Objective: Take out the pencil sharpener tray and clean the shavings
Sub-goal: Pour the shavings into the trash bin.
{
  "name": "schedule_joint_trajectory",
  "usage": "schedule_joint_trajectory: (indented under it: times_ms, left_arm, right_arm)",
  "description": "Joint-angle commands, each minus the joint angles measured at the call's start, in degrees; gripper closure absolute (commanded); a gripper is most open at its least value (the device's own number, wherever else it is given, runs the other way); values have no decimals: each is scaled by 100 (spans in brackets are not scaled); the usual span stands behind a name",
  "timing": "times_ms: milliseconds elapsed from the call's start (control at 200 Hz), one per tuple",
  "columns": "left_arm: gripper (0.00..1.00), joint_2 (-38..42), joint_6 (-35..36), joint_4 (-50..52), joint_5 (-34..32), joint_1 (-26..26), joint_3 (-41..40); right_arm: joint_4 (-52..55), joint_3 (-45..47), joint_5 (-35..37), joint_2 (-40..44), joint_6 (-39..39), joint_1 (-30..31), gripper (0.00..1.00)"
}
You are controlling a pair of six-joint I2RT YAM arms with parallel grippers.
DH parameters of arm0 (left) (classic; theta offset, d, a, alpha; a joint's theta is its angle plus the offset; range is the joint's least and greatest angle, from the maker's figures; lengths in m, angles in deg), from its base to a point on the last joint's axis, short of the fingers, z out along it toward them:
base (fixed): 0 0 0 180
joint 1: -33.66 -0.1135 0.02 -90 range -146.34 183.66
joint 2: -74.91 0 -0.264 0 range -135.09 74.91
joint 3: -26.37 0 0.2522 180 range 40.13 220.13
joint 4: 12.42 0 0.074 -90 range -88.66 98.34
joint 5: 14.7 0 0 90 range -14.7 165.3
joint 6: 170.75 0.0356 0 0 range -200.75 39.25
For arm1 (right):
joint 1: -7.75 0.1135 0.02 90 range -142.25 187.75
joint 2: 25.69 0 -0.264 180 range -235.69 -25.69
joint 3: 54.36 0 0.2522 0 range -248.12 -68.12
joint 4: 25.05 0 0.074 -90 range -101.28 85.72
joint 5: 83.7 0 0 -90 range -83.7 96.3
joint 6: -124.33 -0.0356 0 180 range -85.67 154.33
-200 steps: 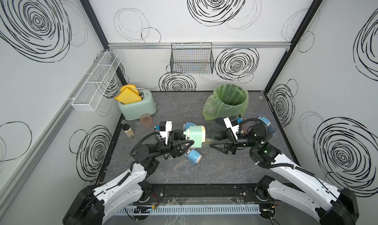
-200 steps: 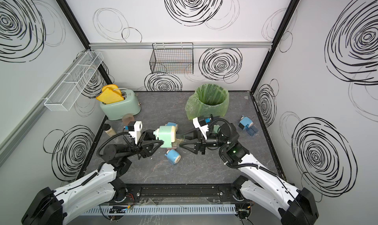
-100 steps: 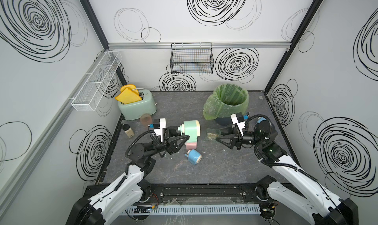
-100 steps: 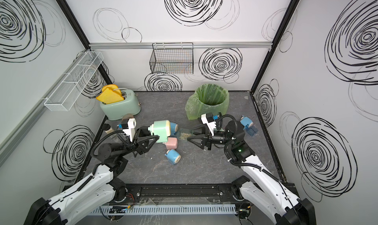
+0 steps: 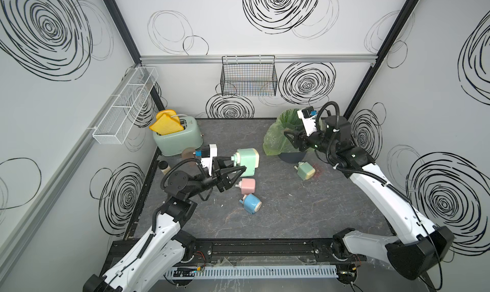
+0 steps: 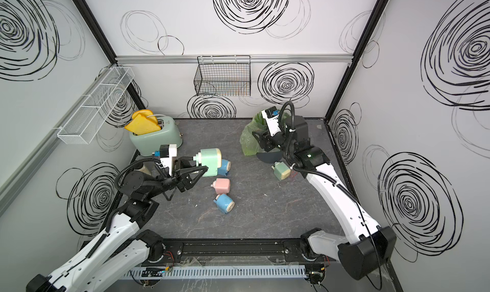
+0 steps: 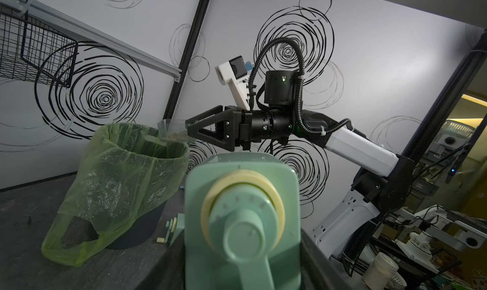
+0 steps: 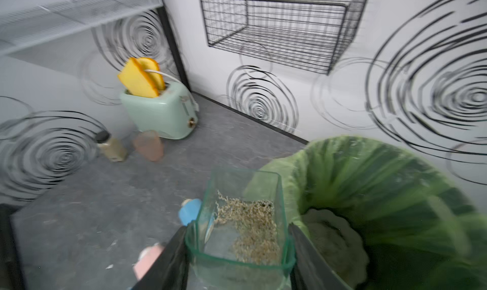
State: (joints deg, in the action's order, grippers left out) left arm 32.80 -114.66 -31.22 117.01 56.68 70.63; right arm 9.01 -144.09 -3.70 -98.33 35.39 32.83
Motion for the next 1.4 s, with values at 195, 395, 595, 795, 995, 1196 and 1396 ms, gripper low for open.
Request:
schedule_joint_trajectory:
  times_ms: [195, 395, 595, 795, 995, 1196, 1396]
  left_arm:
    - [54, 350, 288, -28, -229, 254, -37]
    - [54, 429, 268, -75, -280, 316, -115]
    - [54, 387, 253, -74, -272, 352, -124]
    - [54, 343, 212, -325, -270, 352, -162]
    - [55, 316, 150, -431, -261, 345, -206]
    - [55, 327, 109, -499, -261, 360, -237]
    - [55, 348, 96, -541, -271, 387, -264]
  right_arm:
    - [2016, -1899, 3486, -1191, 1197, 42, 44]
    - [2214, -2237, 4569, -1789, 1330, 235, 44]
    - [2415, -2328, 4654, -2069, 1319, 201, 43]
    - [2353, -2256, 4221, -1861, 1438, 183, 42]
    - [2191, -1800, 4652, -1812, 1919, 483, 38]
    - [1515, -1403, 5879, -1957, 2803, 929, 39]
    - [1094, -1493, 6764, -2244, 3349, 996, 40]
